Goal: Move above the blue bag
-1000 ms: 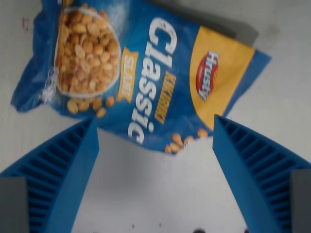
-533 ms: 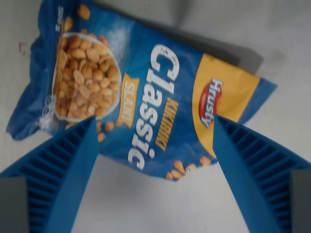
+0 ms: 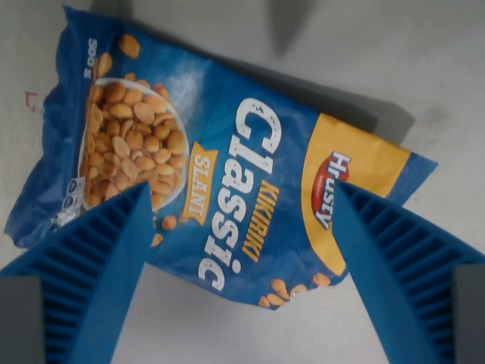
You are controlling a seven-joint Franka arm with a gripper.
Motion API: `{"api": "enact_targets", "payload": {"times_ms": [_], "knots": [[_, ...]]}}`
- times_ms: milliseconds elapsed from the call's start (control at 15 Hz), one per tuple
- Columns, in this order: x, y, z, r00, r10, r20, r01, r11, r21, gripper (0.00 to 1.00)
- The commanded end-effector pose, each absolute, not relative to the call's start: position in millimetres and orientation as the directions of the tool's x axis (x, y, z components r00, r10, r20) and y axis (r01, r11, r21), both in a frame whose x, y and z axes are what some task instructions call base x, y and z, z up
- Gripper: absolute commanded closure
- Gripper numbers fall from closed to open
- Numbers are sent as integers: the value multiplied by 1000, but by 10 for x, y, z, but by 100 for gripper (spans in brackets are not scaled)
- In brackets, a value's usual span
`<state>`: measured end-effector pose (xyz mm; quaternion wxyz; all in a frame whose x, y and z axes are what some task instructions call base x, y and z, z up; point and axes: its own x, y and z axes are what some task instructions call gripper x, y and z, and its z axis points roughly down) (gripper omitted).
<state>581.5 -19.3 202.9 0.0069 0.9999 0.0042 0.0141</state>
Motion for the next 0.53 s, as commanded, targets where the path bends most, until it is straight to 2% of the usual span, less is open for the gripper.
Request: {"api": "enact_targets", "payload": {"times_ms": [67,533], "knots": [[5909,-185,2009,999,25,21,25,-1000,-15,0],[5929,-186,1998,1000,22,12,22,-1000,-16,0]]}}
